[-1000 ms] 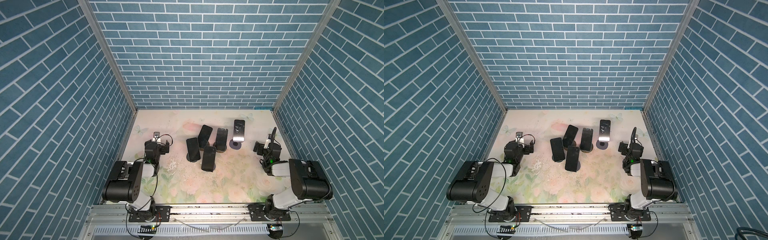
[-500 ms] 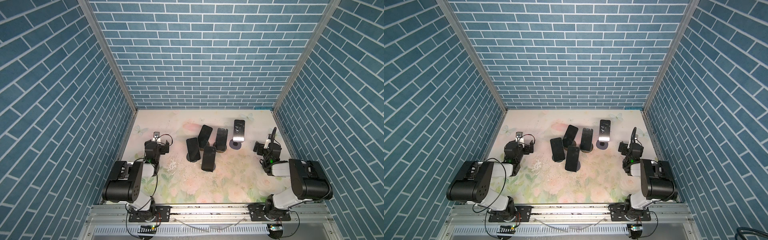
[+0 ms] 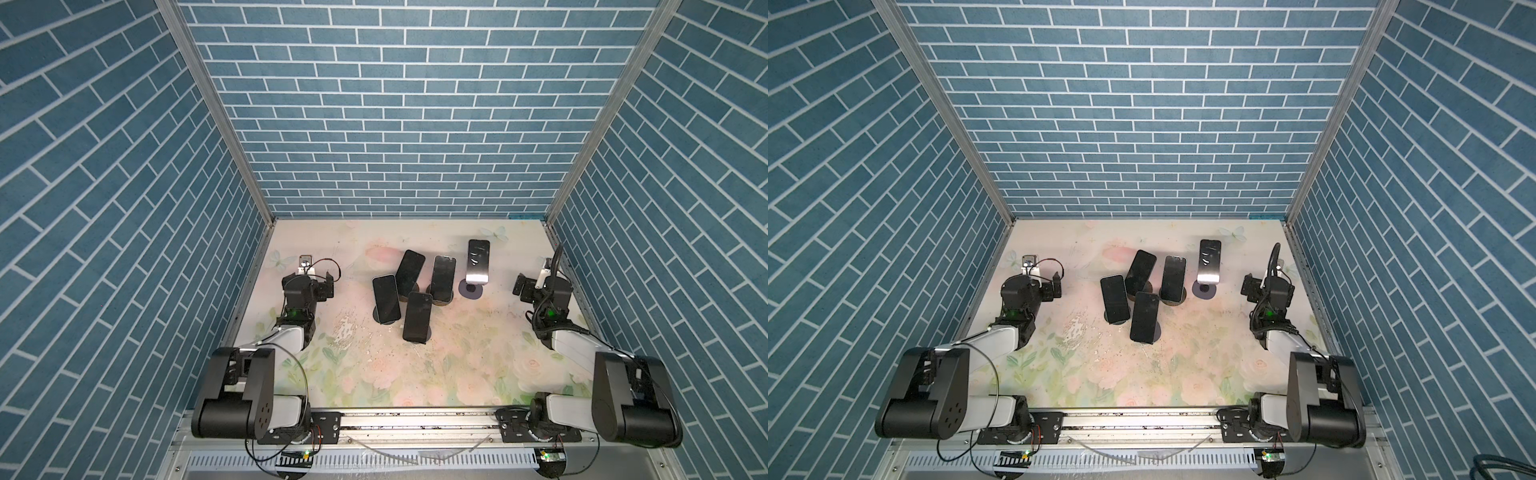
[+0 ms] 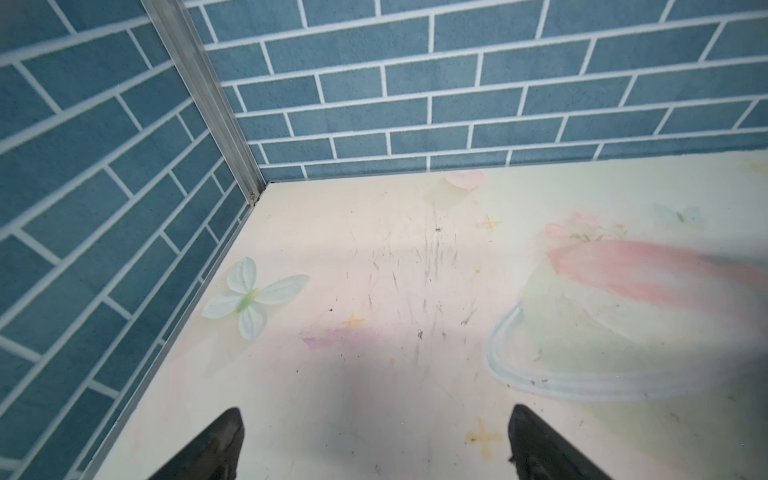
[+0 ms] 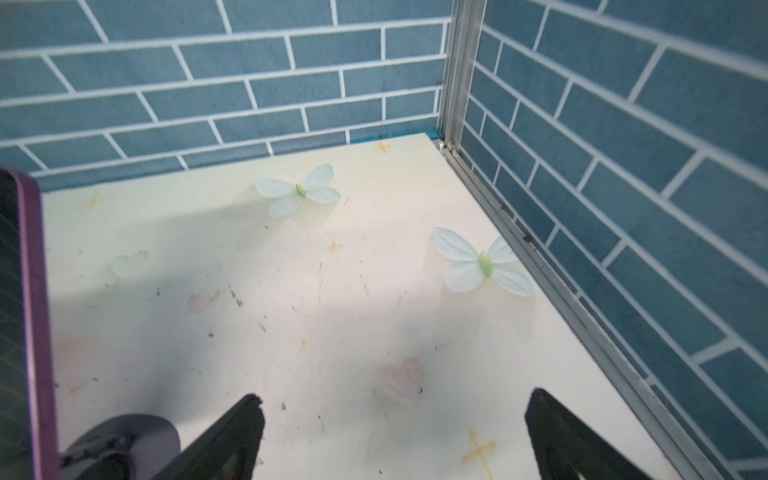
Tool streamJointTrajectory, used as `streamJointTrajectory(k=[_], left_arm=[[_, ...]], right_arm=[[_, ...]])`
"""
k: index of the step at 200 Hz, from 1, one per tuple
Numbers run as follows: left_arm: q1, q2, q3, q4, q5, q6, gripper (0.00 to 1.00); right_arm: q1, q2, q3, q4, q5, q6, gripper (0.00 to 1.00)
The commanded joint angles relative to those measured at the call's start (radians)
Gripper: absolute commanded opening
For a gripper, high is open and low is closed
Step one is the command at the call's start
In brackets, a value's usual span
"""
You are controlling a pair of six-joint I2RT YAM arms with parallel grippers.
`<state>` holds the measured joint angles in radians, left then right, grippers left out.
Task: Remove the phone from the phone stand
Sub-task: 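Reach the right gripper to the purple-cased phone while the left gripper advances, then close the right gripper on the top edge of the purple-cased phone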
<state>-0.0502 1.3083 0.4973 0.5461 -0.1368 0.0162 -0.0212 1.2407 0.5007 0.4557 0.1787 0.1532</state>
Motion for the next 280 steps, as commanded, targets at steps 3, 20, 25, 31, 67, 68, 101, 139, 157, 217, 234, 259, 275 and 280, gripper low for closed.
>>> streamJointTrajectory(k=[3,20,25,31,67,68,101,139,157,217,234,259,275,280], left_arm=[[-0.017,-0.069,0.075,-0.28,-0.049,-0.125,1.0],[-0.062,-0.115,0.103,-0.367,-0.091,-0.171,1.0],[-0.081,-0.127,0.109,-0.386,-0.106,-0.177,1.0],[-0.107,-0.14,0.116,-0.41,-0.124,-0.182,1.0],[-0.292,-0.169,0.188,-0.571,-0.201,-0.198,1.0],[-0.298,-0.17,0.19,-0.575,-0.203,-0.198,1.0],[-0.481,-0.174,0.231,-0.652,-0.286,-0.214,1.0],[-0.606,-0.193,0.244,-0.69,-0.276,-0.269,1.0],[-0.655,-0.193,0.248,-0.697,-0.284,-0.269,1.0],[-0.718,-0.192,0.249,-0.7,-0.319,-0.269,1.0],[-0.718,-0.195,0.243,-0.68,-0.313,-0.266,1.0],[-0.72,-0.195,0.238,-0.66,-0.295,-0.261,1.0],[-0.723,-0.194,0.241,-0.655,-0.288,-0.256,1.0],[-0.723,-0.195,0.241,-0.653,-0.287,-0.254,1.0]], right_arm=[[0.015,-0.067,0.127,-0.324,0.058,0.118,0.99],[0.039,-0.087,0.202,-0.476,0.075,0.168,0.99],[0.05,-0.088,0.224,-0.517,0.084,0.182,0.99],[0.066,-0.087,0.251,-0.568,0.094,0.198,0.99],[0.166,-0.037,0.421,-0.797,0.082,0.274,0.99],[0.168,-0.035,0.424,-0.799,0.078,0.276,0.99],[0.238,0.049,0.498,-0.823,0.005,0.305,0.99],[0.313,0.181,0.581,-0.82,-0.021,0.295,0.99],[0.339,0.228,0.611,-0.809,-0.018,0.297,0.99],[0.366,0.326,0.71,-0.815,-0.022,0.287,0.99],[0.368,0.339,0.728,-0.818,-0.019,0.279,0.99],[0.369,0.354,0.746,-0.823,-0.01,0.271,0.99],[0.369,0.361,0.751,-0.824,-0.005,0.266,0.99],[0.369,0.363,0.753,-0.823,-0.005,0.264,0.99]])
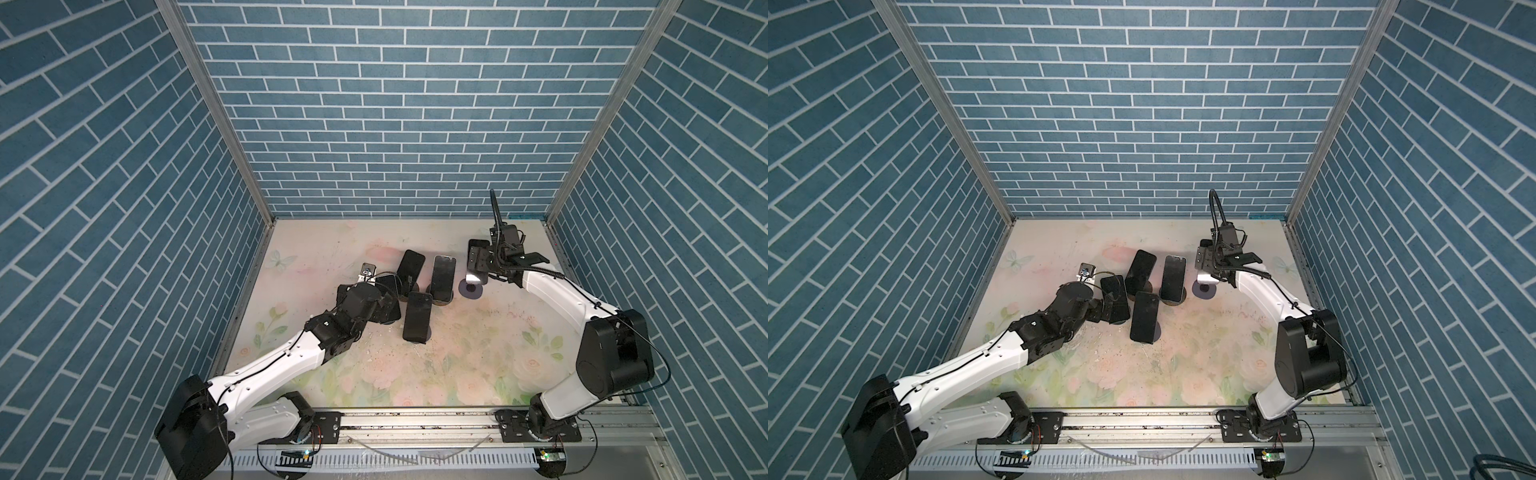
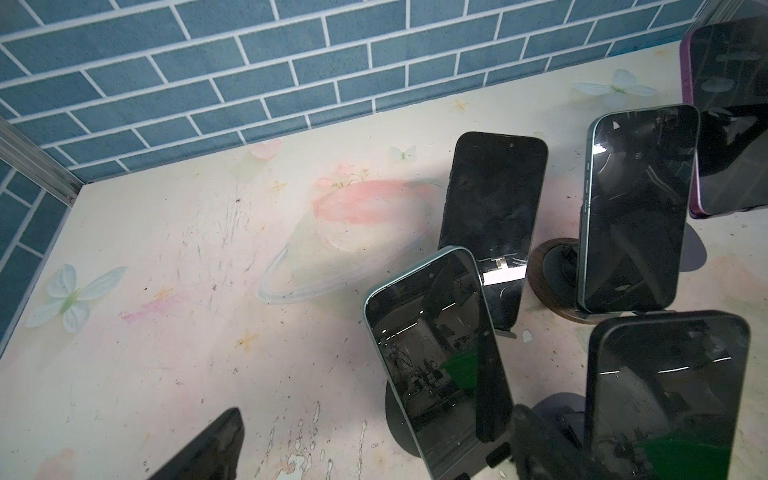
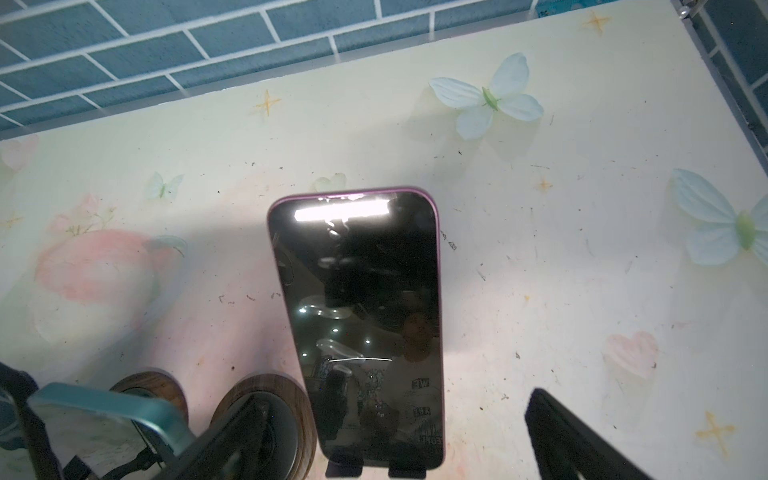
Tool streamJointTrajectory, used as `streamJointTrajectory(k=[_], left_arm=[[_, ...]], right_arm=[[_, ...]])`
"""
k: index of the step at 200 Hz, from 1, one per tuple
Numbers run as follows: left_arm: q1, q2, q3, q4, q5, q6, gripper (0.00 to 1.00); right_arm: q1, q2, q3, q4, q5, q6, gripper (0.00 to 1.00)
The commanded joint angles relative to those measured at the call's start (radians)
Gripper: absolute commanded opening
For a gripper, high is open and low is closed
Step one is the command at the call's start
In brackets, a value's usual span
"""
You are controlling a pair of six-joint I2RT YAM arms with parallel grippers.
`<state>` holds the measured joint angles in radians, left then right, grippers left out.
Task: Remove the phone from the phone stand
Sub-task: 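Close the right gripper on the top edge of the purple-cased phone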
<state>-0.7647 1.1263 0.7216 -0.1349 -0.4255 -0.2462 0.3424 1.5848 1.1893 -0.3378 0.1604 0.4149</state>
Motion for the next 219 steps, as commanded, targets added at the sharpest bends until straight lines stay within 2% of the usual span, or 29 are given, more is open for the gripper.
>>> streamJointTrajectory(k=[1,149,219], left_arm=[[-0.008,-0.013,0.016,0.029,0.002,0.009,1.0],[-0.01,-0.049,-0.005,0.053,0.004,0.025,1.0],[-0.01,-0.069,-0.007,0.036,0.002,0.024,1.0]], right_arm=[[0.006,0.019,0.065,-0.028,0.013,0.002,0.99],[0.01,0.149,0.169,-0.048,0.013,-0.034,0.99],[0.027,0.207,0.19,-0.053,0.072,-0.023,0.9]])
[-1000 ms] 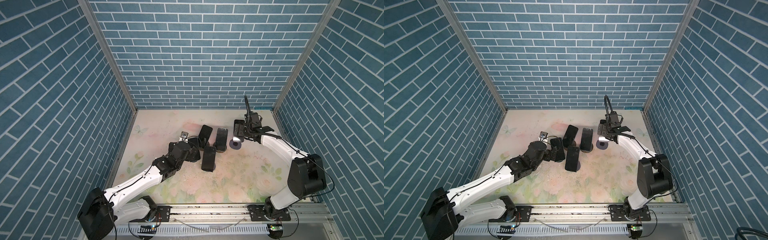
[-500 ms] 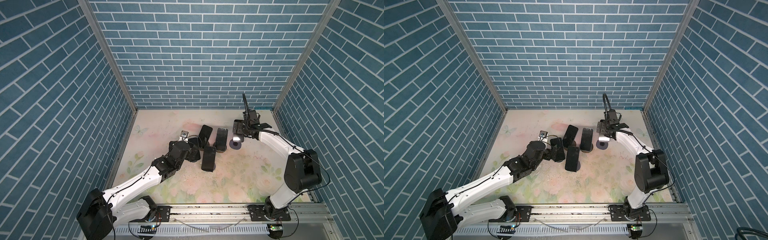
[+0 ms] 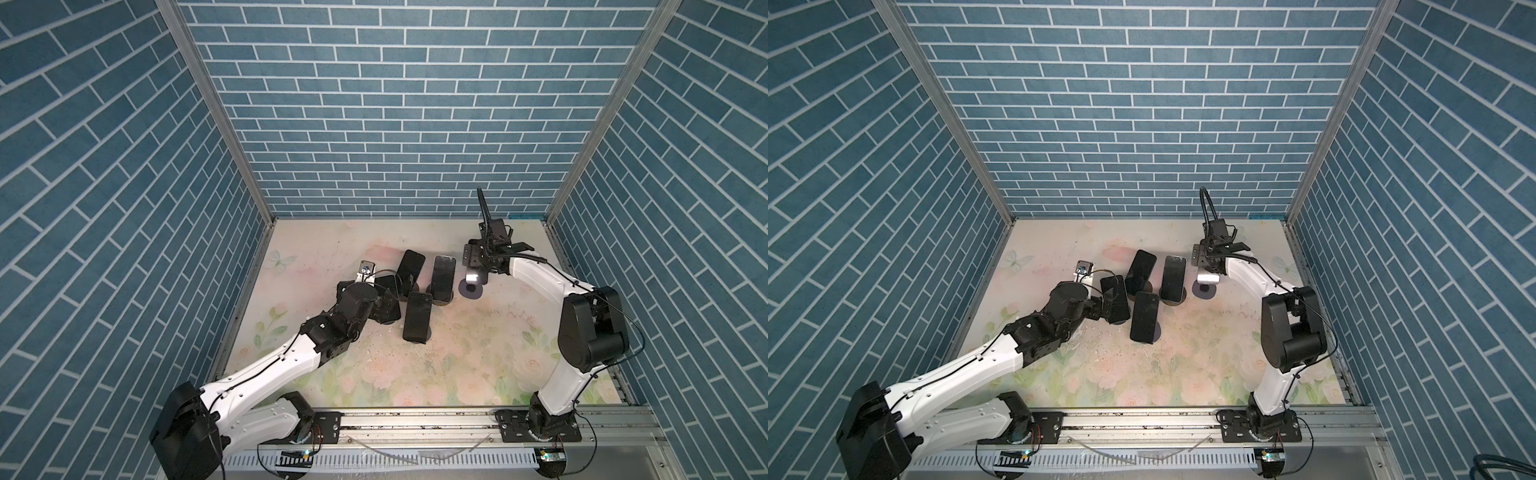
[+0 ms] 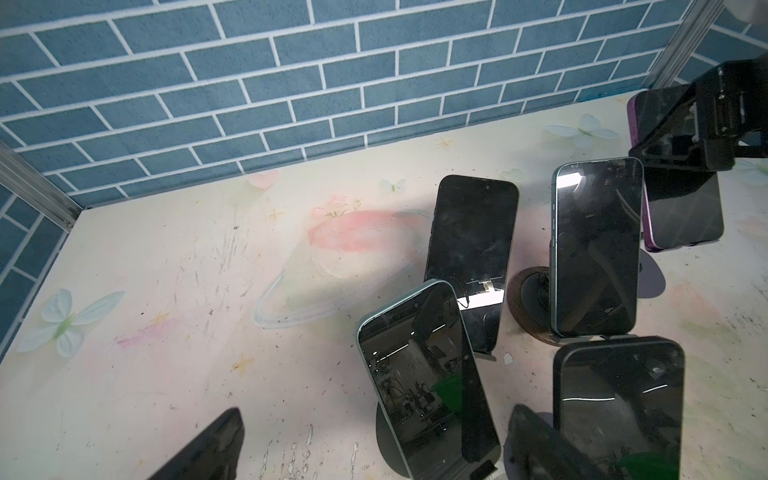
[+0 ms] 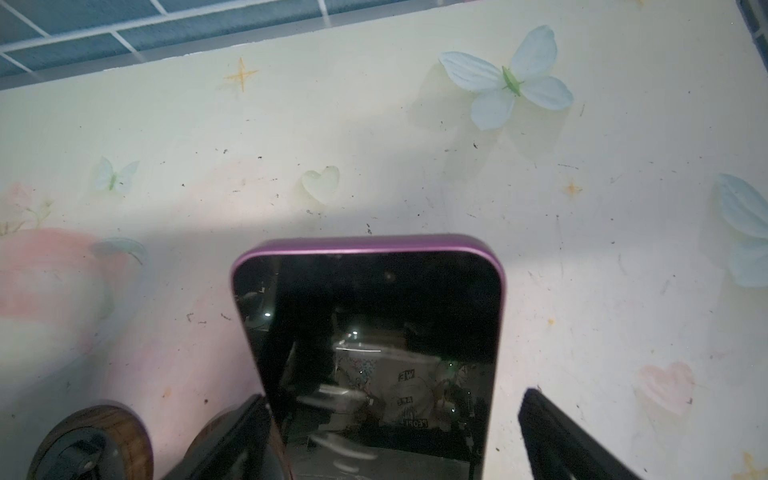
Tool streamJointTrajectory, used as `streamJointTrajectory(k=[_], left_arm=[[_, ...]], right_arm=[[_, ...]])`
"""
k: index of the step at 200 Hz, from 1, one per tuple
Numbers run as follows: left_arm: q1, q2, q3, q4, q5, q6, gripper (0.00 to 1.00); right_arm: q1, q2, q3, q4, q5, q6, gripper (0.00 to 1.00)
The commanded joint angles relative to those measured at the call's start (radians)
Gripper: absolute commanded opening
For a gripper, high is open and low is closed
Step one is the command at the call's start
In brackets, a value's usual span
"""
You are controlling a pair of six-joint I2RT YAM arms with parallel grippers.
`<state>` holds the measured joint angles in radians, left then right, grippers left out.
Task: Remove the phone from the phone stand
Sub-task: 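Close the right gripper on the top edge of the purple-cased phone, then lift the purple-cased phone off the grey stand with the right gripper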
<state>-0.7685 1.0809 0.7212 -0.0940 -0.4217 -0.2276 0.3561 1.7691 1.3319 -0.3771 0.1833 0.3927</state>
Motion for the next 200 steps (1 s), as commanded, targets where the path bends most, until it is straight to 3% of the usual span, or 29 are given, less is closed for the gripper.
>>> streamJointTrajectory(k=[1,41,71,97,145,200], left_arm=[[-0.006,-0.024,-0.006,-0.005,-0.002,0.005,1.0],[-0.006,-0.04,-0.017,-0.007,-0.006,0.0,1.0],[-0.006,-0.05,-0.02,-0.005,-0.003,0.0,1.0],[-0.006,-0.056,-0.019,-0.006,-0.002,-0.001,1.0],[-0.006,-0.056,-0.02,-0.018,0.0,-0.001,1.0],[-0.008,-0.046,-0.005,-0.042,0.011,-0.002,1.0]], right_arm=[[0.014,0.024,0.047,-0.015,0.05,0.0,0.9],[0.021,0.027,0.043,-0.006,0.055,0.0,0.77],[0.023,0.017,0.044,-0.005,0.035,0.0,0.53],[0.023,-0.013,0.044,-0.004,0.027,0.004,0.46],[0.024,-0.144,0.024,0.015,0.046,-0.002,0.43],[0.021,-0.307,-0.057,0.005,0.154,-0.061,0.43]])
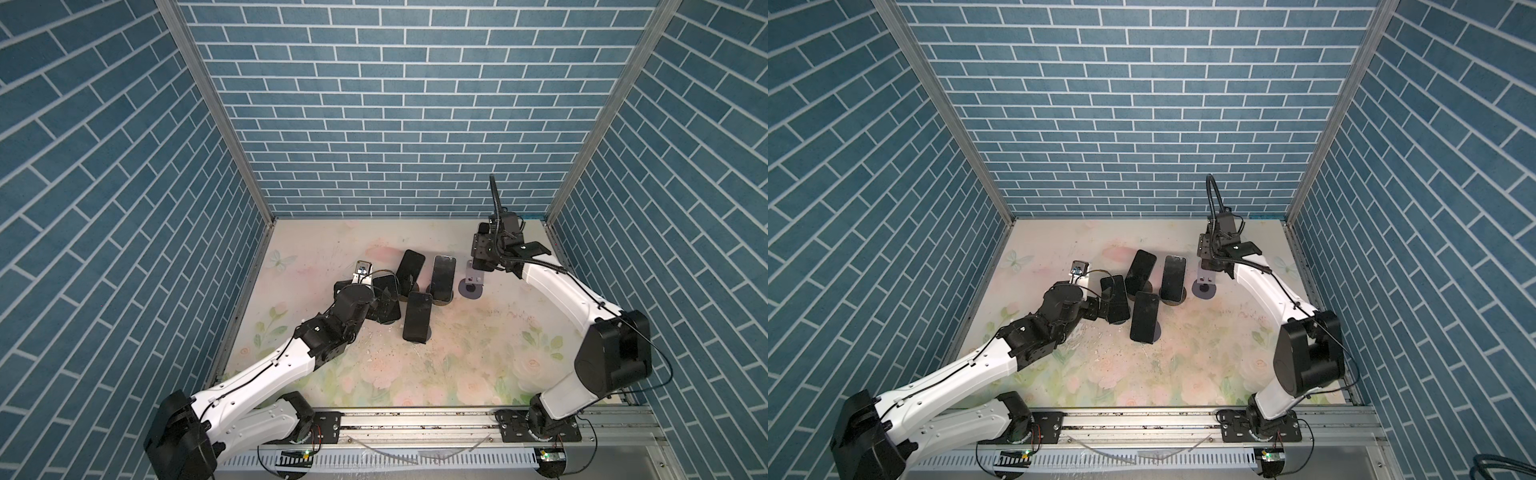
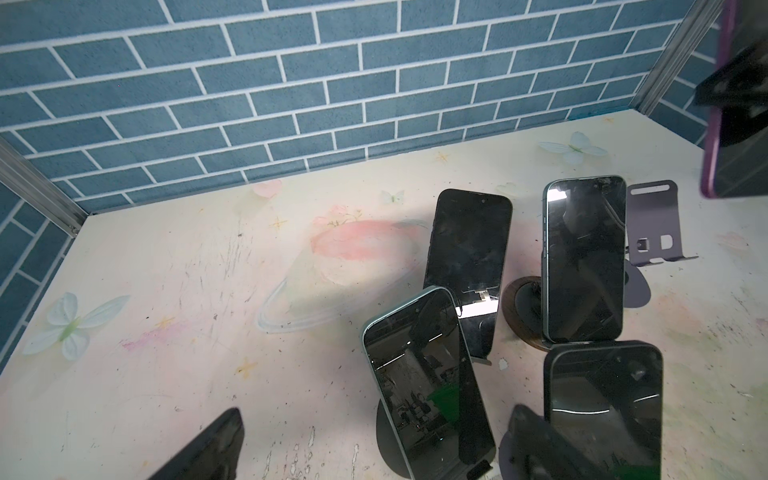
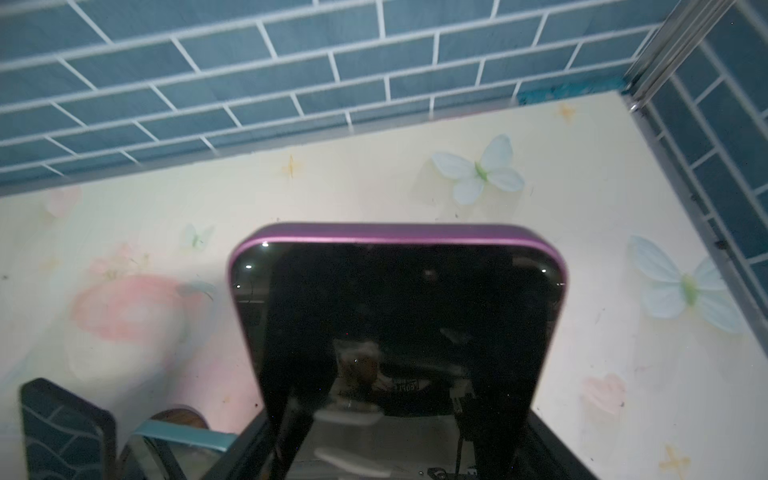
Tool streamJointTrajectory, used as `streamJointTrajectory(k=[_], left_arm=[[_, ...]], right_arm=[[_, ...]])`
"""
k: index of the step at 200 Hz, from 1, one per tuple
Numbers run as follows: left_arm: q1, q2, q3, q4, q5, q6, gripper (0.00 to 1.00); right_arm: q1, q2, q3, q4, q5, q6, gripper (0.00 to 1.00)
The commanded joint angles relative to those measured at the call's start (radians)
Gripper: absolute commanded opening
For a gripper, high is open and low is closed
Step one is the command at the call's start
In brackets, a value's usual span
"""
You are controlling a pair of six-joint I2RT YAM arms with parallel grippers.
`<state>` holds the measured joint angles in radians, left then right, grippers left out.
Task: Remove the phone from the phone stand
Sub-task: 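Lift the purple-cased phone off the grey stand with the right gripper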
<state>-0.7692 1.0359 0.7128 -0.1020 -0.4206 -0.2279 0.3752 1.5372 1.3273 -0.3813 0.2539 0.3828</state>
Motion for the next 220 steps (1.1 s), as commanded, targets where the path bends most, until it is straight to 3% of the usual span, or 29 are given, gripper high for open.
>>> streamJointTrajectory(k=[1,46,90,220], left_arm=[[-0.007,-0.001,0.004,-0.035,0.011,-0.002,1.0],[-0.016,0.0,0.066,-0.12,-0.008,-0.01,1.0],[-0.036,0.002,0.089,-0.153,-0.015,-0.022,1.0],[-0.056,0.062,0.051,-0.13,-0.049,0.035,1.0]], right_arm=[[0.002,-0.077,-0.056,0.009,0.085,-0.054,0.43],[-0.06,-0.161,-0.168,-0.055,0.129,-0.088,0.42],[-0.159,-0.217,-0.317,-0.105,0.066,-0.061,0.4],[-0.171,-0.205,-0.503,-0.11,-0.037,0.011,0.4]])
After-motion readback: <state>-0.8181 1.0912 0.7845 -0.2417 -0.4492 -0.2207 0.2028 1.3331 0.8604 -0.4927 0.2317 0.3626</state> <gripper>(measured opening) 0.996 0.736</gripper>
